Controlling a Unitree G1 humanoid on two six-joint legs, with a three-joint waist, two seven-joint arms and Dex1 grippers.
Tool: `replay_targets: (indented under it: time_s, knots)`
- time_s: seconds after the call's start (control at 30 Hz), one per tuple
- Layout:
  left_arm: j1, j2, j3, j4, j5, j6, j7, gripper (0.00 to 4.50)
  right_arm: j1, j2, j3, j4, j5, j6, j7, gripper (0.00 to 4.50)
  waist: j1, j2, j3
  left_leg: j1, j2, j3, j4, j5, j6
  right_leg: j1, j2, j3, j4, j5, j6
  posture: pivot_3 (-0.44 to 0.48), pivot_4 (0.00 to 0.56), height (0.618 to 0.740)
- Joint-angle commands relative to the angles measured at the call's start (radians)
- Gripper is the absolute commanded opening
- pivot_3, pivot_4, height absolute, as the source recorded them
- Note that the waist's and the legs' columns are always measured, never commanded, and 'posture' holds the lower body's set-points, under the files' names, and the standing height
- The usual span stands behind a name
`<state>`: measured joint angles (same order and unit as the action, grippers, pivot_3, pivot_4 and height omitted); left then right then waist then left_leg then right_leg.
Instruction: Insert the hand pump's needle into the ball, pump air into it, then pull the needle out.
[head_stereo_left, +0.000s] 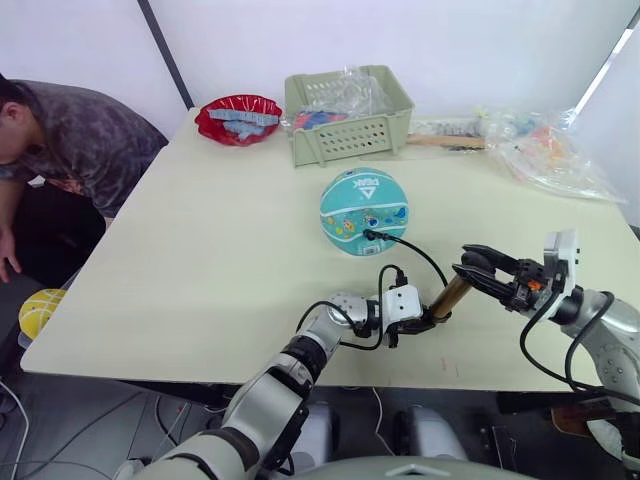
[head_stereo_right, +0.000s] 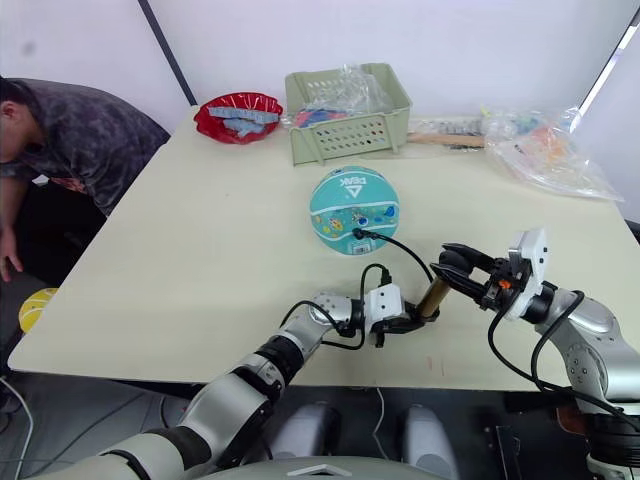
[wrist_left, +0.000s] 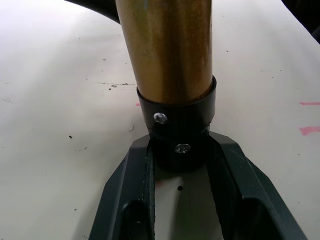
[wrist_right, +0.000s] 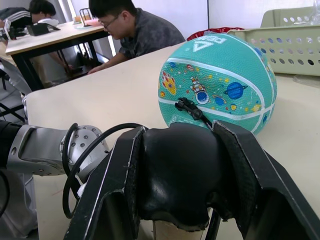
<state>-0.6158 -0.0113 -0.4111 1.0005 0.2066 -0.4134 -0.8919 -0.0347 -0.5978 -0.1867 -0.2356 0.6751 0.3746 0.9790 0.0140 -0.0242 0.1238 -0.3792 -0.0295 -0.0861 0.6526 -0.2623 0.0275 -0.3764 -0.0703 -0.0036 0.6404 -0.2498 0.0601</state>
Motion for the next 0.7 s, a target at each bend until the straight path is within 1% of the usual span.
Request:
replay_targets:
  time_s: [0.03, 0.1, 0.23, 0.37, 0.53, 0.7]
  knots:
    - [0.033, 0.020, -0.052, 0.066, 0.062, 0.034, -0.016, 1.01, -0.037, -0.044, -0.060, -0.028, 0.082, 0.074, 0.004, 1.63, 0.001, 0.001, 0.001, 0.000, 0.000, 0.000, 0.000, 0.000, 0.000, 0.000, 0.000, 0.000, 0.000, 0.000, 0.000, 0.000, 0.150, 0.740]
    - [0.033, 0.020, -0.052, 0.067, 0.063, 0.033, -0.017, 1.01, -0.091, -0.078, -0.122, -0.049, 0.149, 0.110, -0.008, 1.63, 0.001, 0.008, 0.010, -0.001, -0.001, 0.000, 0.000, 0.000, 0.000, 0.000, -0.001, 0.000, 0.000, 0.000, -0.001, 0.000, 0.150, 0.740]
    - [0.031, 0.021, -0.054, 0.067, 0.063, 0.031, -0.019, 1.01, -0.174, -0.167, -0.210, -0.064, 0.228, 0.174, -0.010, 1.63, 0.001, 0.011, 0.015, -0.002, -0.002, 0.000, 0.001, 0.000, 0.000, -0.001, -0.001, 0.001, 0.000, 0.000, 0.000, 0.000, 0.150, 0.740]
    - [0.029, 0.020, -0.055, 0.068, 0.064, 0.031, -0.019, 1.01, -0.227, -0.223, -0.256, -0.068, 0.280, 0.220, -0.018, 1.63, 0.002, 0.009, 0.018, -0.003, -0.002, 0.000, 0.001, 0.000, 0.000, -0.002, -0.002, 0.001, 0.000, 0.000, 0.000, 0.000, 0.150, 0.740]
    - [0.027, 0.020, -0.057, 0.070, 0.065, 0.030, -0.020, 1.01, -0.332, -0.271, -0.327, -0.054, 0.366, 0.270, -0.068, 1.63, 0.002, 0.009, 0.023, -0.003, -0.002, 0.001, 0.001, 0.000, 0.000, -0.002, -0.002, 0.001, -0.001, 0.000, 0.001, 0.000, 0.150, 0.740]
    - [0.026, 0.021, -0.057, 0.070, 0.065, 0.030, -0.022, 1.01, -0.377, -0.309, -0.367, -0.054, 0.434, 0.326, -0.100, 1.63, 0.003, 0.008, 0.025, -0.004, -0.002, 0.000, 0.001, 0.000, 0.000, -0.002, -0.002, 0.001, -0.001, 0.000, 0.000, 0.000, 0.150, 0.740]
